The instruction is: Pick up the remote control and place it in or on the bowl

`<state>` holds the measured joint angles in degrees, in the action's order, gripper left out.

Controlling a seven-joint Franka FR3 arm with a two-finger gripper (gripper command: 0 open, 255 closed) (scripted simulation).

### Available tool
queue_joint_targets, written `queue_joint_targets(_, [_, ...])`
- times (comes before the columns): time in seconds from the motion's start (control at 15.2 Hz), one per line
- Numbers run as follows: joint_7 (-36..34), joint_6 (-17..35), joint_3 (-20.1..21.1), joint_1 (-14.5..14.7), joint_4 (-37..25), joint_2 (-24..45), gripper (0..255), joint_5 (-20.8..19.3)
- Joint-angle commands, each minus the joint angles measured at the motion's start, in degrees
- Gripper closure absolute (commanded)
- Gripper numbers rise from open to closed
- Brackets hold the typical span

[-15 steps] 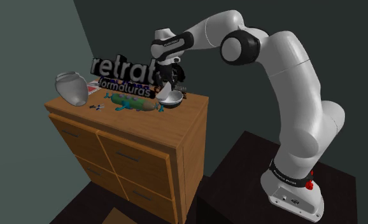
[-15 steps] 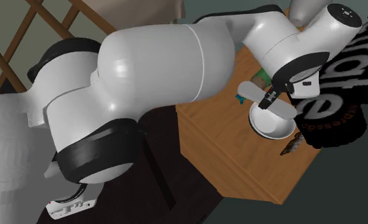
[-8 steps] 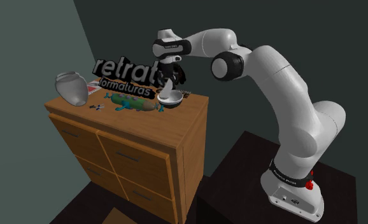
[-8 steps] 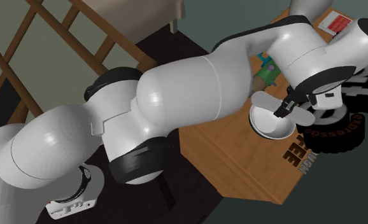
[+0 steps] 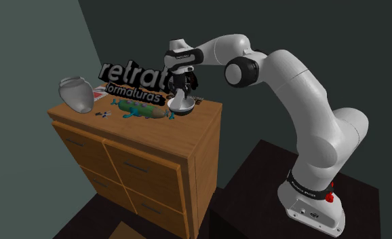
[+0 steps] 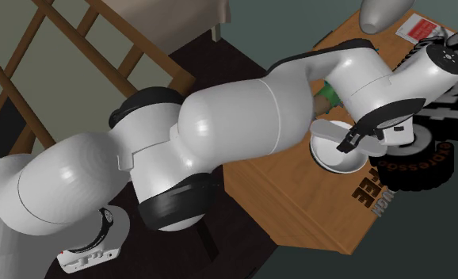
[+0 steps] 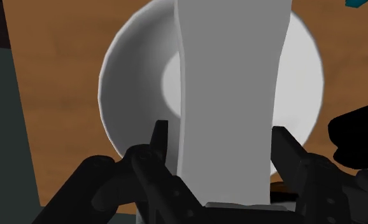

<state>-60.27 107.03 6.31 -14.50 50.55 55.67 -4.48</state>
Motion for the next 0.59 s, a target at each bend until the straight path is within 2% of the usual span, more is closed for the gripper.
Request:
queue_joint_targets(0.0, [-0.06,1.45,-0.03,-0.03,1.53,0.34,255,-0.05])
queue_joint_targets(0.53, [-0.09,2.56,-0.04,-0.06,2.2,0.78,255,-0.1])
